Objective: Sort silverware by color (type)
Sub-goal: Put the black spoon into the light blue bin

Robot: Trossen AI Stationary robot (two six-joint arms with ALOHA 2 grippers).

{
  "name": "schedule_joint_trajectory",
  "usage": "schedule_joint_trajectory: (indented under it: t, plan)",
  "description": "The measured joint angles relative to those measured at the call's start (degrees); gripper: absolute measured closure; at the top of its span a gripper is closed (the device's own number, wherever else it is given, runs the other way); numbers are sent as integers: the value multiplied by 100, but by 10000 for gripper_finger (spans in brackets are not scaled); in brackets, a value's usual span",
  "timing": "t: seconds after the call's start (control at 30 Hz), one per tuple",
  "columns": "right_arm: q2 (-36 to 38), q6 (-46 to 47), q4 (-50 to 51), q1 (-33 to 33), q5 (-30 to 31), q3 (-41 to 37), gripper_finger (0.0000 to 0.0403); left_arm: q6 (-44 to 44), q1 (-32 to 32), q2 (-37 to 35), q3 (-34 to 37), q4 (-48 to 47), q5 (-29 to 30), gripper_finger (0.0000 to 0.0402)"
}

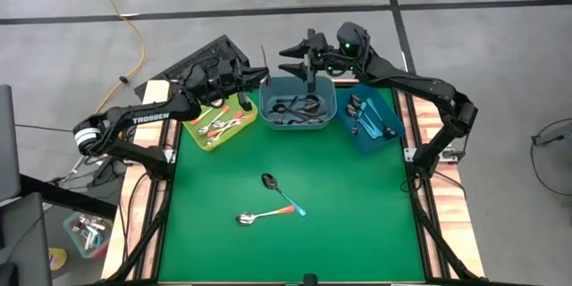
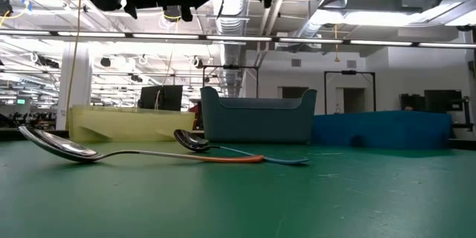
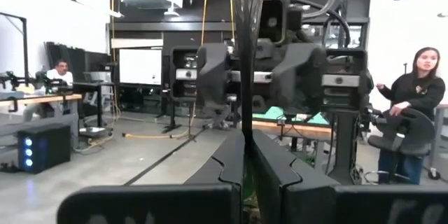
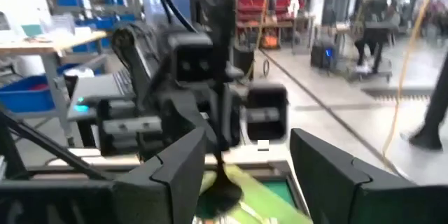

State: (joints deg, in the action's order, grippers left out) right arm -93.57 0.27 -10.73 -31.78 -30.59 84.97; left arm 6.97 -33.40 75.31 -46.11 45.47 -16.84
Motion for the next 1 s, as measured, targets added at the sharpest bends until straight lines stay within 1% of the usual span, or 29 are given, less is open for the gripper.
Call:
schedule_joint_trajectory:
  t: [0.17, 0.27, 0.43, 0.5, 1.0]
  plan:
    - [-63, 354, -492, 123, -119, -7, 175, 72, 1, 0, -2, 6, -20, 401]
    - [-75, 301, -680, 251, -115, 11, 175, 82, 41, 0, -2, -133, -52, 401]
    - [-126, 572, -627, 381, -122, -9, 175, 340, 52, 0, -2, -154, -392, 401]
    - [-103, 646, -671, 429, -122, -1, 175, 436, 80, 0, -4, -209, -426, 401]
    - [-141, 685, -567, 605, -120, 2, 175, 410, 399, 2, -7, -322, -341, 401]
